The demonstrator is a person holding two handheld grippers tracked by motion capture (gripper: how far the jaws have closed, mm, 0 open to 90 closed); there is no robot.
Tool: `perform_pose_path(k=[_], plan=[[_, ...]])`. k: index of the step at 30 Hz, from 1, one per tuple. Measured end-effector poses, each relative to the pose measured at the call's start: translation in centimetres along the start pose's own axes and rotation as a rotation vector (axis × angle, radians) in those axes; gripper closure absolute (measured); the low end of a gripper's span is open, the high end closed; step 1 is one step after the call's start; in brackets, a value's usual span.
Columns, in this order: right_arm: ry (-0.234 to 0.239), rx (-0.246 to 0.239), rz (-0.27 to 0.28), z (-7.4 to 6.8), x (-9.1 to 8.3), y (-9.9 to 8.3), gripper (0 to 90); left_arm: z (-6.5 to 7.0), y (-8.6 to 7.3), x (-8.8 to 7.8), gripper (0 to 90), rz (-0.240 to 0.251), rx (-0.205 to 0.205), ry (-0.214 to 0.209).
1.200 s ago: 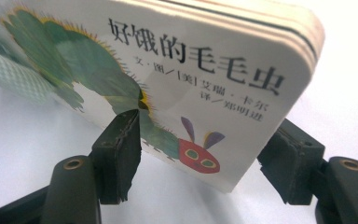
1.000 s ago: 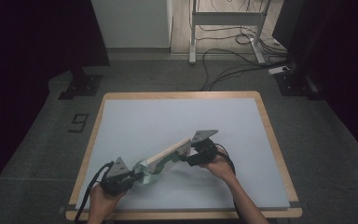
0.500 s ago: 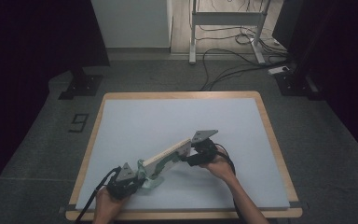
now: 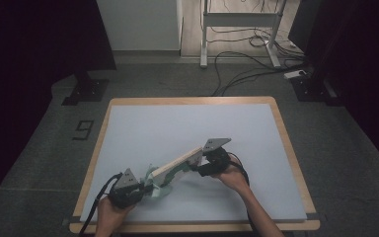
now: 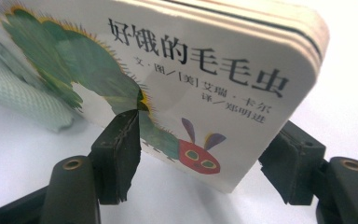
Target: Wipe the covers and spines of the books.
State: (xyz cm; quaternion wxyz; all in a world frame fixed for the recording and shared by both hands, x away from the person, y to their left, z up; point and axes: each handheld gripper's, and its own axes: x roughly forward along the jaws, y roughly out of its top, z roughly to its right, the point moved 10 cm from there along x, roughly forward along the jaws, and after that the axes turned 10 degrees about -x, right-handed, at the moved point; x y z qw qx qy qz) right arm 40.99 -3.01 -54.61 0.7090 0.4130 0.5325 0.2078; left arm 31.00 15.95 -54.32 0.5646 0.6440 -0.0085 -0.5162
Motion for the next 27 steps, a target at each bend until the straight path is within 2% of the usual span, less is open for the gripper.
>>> perform_pose_path(k=[8, 12, 16, 20, 27], plan=[[-0.002, 0.0, 0.002, 0.0, 0.0, 0.0, 32.5, 0.2, 2.8, -2.2, 80.2, 0.034, 0.036, 0.016], [0.0, 0.004, 0.003, -0.1, -0.1, -0.1, 32.6, 0.3, 3.7, -2.8, 80.1, 0.043, 0.048, 0.024], [0.001, 0.005, 0.004, -0.1, -0.1, -0.1, 33.0, 0.2, 4.0, -3.0, 80.0, 0.048, 0.037, 0.017], [-0.003, 0.005, 0.003, 0.0, -0.1, -0.1, 33.2, -1.0, 3.7, -3.0, 80.0, 0.037, 0.011, 0.03], [-0.001, 0.01, 0.007, 0.0, -0.1, -0.1, 33.4, -4.4, 3.4, -3.3, 80.0, 0.019, -0.044, 0.08]])
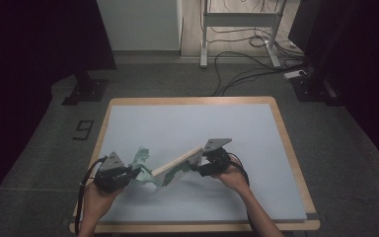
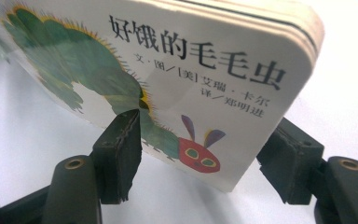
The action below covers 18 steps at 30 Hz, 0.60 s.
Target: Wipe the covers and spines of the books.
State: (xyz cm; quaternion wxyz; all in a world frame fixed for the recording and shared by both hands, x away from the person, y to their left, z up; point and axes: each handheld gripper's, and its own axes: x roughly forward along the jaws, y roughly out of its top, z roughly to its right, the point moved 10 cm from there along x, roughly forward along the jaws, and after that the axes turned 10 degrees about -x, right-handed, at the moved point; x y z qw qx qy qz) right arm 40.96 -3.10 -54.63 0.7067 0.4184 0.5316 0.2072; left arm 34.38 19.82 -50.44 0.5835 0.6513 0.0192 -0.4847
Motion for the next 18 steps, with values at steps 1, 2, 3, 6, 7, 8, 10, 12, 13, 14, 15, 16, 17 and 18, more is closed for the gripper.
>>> perform_pose_path(k=[1, 2, 3, 6, 7, 8, 10, 12, 13, 14, 15, 16, 17, 18], plan=[[0.0, 0.001, 0.001, 0.0, 0.0, 0.0, 33.4, -0.5, 0.0, -0.1, 80.0, 0.0, -0.007, 0.009], [-0.001, 0.002, 0.002, 0.0, 0.0, 0.0, 33.4, -1.0, 0.1, -0.2, 80.0, 0.001, -0.015, 0.017], [0.0, 0.002, 0.002, 0.0, 0.0, 0.0, 33.4, -1.4, 0.2, -0.2, 80.0, 0.0, -0.022, 0.027], [0.001, 0.002, 0.002, 0.0, 0.0, 0.0, 33.4, -2.9, 0.5, -0.5, 80.0, 0.004, -0.041, 0.052], [0.002, 0.003, 0.003, 0.0, 0.0, 0.0, 33.4, -3.3, 0.6, -0.6, 80.0, 0.005, -0.047, 0.057], [0.003, 0.005, 0.005, 0.0, 0.0, 0.0, 33.4, -3.7, 0.7, -0.6, 80.0, 0.003, -0.055, 0.063], [0.004, 0.007, 0.007, 0.0, 0.0, 0.0, 33.4, -4.6, 0.9, -0.5, 80.0, 0.001, -0.063, 0.081], [0.004, 0.01, 0.008, 0.0, 0.0, 0.0, 33.4, -5.4, 1.2, -0.3, 80.0, -0.005, -0.068, 0.095], [0.004, 0.011, 0.008, 0.0, 0.0, 0.0, 33.4, -5.7, 1.3, -0.2, 80.0, -0.005, -0.07, 0.102], [0.004, 0.011, 0.008, 0.0, 0.0, 0.0, 33.4, -6.1, 1.5, -0.1, 80.0, -0.007, -0.07, 0.105], [0.004, 0.012, 0.008, 0.0, 0.0, 0.0, 33.4, -6.1, 1.5, -0.1, 80.0, -0.007, -0.07, 0.105], [0.004, 0.012, 0.007, 0.0, 0.0, 0.0, 33.4, -6.8, 1.8, 0.4, 79.9, -0.001, -0.083, 0.108], [0.004, 0.012, 0.007, 0.0, 0.0, 0.0, 33.4, -7.0, 1.9, 0.6, 79.8, -0.004, -0.089, 0.105], [0.004, 0.013, 0.008, 0.0, 0.0, 0.0, 33.4, -7.2, 1.9, 0.9, 79.8, -0.01, -0.096, 0.103]])
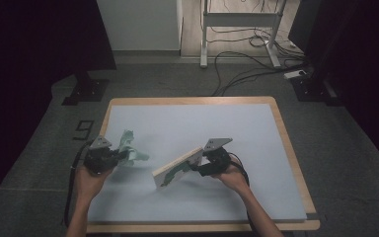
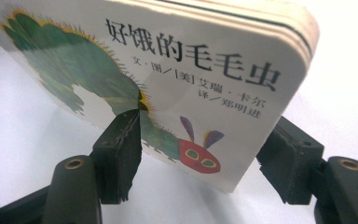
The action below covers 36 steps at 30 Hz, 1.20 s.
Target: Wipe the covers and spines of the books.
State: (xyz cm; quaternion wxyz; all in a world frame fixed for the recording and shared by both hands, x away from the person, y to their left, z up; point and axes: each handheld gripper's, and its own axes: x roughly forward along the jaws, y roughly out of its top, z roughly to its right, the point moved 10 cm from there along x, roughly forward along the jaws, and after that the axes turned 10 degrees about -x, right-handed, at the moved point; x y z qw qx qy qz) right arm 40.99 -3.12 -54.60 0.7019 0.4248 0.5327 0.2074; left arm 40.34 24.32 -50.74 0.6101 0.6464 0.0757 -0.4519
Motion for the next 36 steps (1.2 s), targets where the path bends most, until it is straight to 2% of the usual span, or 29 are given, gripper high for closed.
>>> perform_pose_path(k=[7, 13, 15, 17, 22, 26, 30, 33, 36], plan=[[0.006, 0.007, 0.005, 0.0, -0.1, -0.1, 33.5, -0.7, -1.5, 3.2, 79.2, -0.039, -0.039, -0.015], [0.006, 0.007, 0.004, 0.0, -0.1, -0.1, 33.5, -0.5, -3.3, 5.7, 77.4, -0.066, -0.05, -0.026], [0.005, 0.007, 0.004, 0.0, -0.1, -0.1, 33.5, -0.4, -3.9, 6.3, 77.2, -0.082, -0.045, -0.023], [0.005, 0.006, 0.005, 0.0, -0.1, -0.1, 33.5, -0.4, -4.1, 6.6, 77.2, -0.077, -0.047, -0.023], [0.005, 0.009, 0.007, -0.1, -0.1, -0.1, 33.6, -0.3, -4.0, 6.5, 74.3, -0.074, -0.062, -0.04], [0.004, 0.01, 0.009, -0.1, -0.1, -0.1, 33.7, -0.1, -3.7, 5.9, 55.0, -0.056, -0.081, -0.044], [0.007, 0.009, 0.01, 0.0, -0.1, -0.2, 33.7, -0.1, -3.5, 4.8, 39.7, -0.057, -0.088, -0.033], [0.005, 0.009, 0.008, 0.0, -0.1, -0.2, 33.7, 0.2, -3.3, 3.8, 33.2, -0.048, -0.095, -0.046], [0.004, 0.009, 0.006, 0.0, -0.1, -0.2, 33.7, 0.8, -3.2, 2.6, 29.5, -0.035, -0.092, -0.08]])
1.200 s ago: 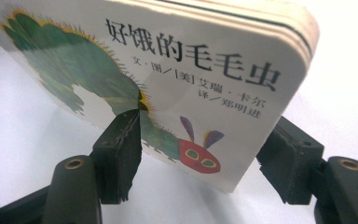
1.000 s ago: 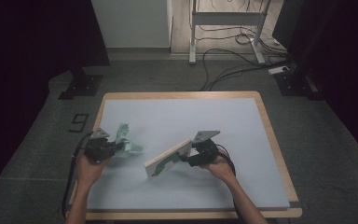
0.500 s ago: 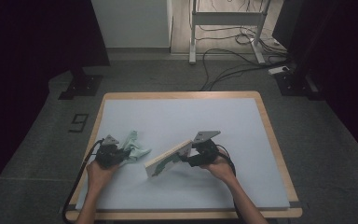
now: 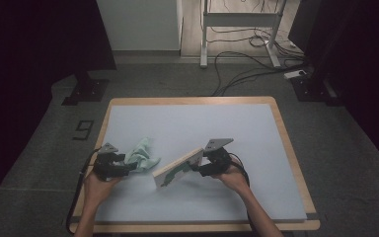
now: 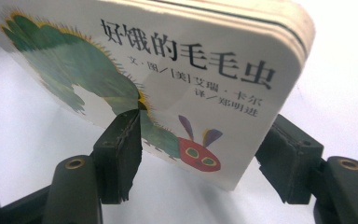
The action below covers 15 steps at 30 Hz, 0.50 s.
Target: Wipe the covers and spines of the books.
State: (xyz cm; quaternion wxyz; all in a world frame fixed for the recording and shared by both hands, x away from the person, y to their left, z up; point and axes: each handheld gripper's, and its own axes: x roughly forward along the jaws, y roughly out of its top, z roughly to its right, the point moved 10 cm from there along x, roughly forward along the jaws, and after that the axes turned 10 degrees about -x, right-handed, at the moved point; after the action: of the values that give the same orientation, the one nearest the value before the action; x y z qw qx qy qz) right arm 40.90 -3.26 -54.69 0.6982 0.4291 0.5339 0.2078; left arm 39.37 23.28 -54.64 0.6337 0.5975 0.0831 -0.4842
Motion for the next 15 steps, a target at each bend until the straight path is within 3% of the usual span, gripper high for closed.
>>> perform_pose_path(k=[8, 11, 15], plan=[[-0.002, -0.004, -0.002, 0.0, 0.1, 0.0, 33.5, 2.6, -0.5, -2.0, 14.5, 0.009, 0.019, -0.089], [-0.001, -0.005, -0.003, 0.0, 0.0, 0.0, 33.4, 3.8, -0.9, -2.4, 13.0, 0.009, 0.034, -0.123], [0.0, -0.006, -0.003, 0.0, 0.0, 0.0, 33.5, 5.4, -1.4, -2.7, 10.1, 0.005, 0.078, -0.145]])
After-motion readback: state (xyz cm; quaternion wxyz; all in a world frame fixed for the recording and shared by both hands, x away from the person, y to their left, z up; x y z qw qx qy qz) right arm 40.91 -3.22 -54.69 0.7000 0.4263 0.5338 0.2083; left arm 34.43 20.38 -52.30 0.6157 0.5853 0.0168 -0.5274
